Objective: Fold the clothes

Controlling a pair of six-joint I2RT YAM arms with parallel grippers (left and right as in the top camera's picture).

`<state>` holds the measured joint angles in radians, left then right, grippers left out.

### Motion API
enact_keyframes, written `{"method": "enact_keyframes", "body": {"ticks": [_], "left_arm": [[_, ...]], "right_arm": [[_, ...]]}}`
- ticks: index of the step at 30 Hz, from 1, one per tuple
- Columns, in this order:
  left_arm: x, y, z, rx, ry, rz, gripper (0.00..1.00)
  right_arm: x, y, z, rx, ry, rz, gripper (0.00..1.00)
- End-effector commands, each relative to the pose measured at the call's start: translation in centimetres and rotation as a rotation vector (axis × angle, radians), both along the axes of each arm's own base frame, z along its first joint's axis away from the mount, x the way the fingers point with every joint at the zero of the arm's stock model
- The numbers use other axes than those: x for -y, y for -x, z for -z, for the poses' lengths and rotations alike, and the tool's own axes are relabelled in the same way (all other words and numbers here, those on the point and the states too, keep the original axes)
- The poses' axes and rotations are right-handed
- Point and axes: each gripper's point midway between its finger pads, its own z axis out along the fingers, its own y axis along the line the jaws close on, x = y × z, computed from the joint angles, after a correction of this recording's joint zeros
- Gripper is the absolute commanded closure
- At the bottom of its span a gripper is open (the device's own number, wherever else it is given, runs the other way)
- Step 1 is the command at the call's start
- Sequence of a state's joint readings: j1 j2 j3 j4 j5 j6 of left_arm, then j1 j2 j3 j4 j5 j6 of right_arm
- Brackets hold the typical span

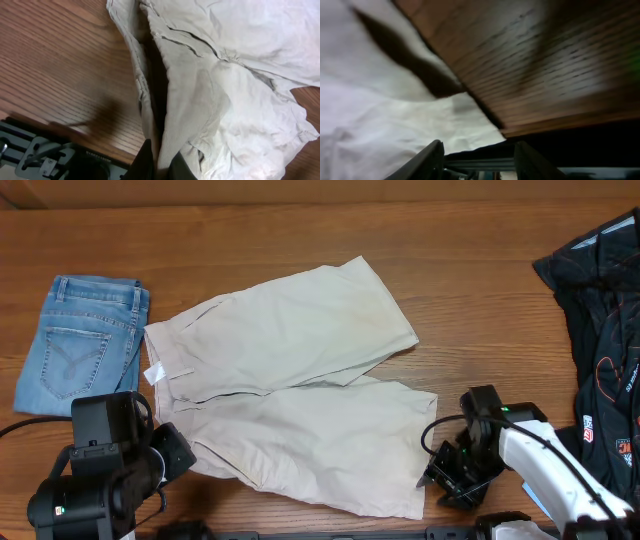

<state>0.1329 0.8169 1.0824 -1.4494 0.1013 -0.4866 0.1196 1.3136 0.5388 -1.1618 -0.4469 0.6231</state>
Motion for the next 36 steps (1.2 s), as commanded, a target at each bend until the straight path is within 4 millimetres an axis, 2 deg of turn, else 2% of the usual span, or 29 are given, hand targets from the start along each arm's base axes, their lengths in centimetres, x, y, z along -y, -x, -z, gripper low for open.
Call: {"method": "enact_keyframes", "body": {"ticks": [1,7,12,16,25,32,36], "left_arm": [[-0.2,-0.6,-0.9,0.036,-0.011,0.001,0.94],[-0.2,-0.8,-0.8,0.035,-0.01,0.0,0.93],[-0.2,-1.1,-0.6,0.02,-0.002,0.003,0.93],[-0.2,-1.2,-0.4,0.006,0.001,0.004,0.93],[0.0,-1.7,-0.4,0.013,0.01,0.008,0.93],[-0.1,-1.8,-0.5,0.018,0.009,0.008,0.93],[-0.1,-1.9,-0.5,0.025,0.008,0.008,0.93]], "right_arm": [[0.1,1.0,0.8,-0.026,-0.004,-0.027,0.51],[0.1,2.3,1.8,-0.045,-0.013,-0.031,0.51],[0.1,2.4,1.7,-0.04,-0.023,-0.049,0.48],[-1.3,2.2,1.0,-0.019,-0.122,-0.063,0.44],[-1.5,2.0,0.9,-0.018,-0.132,-0.064,0.43],[-1.9,0.5,0.1,0.034,-0.158,-0.077,0.43],[-1.3,0.1,0.5,0.053,-0.117,-0.093,0.42]]}}
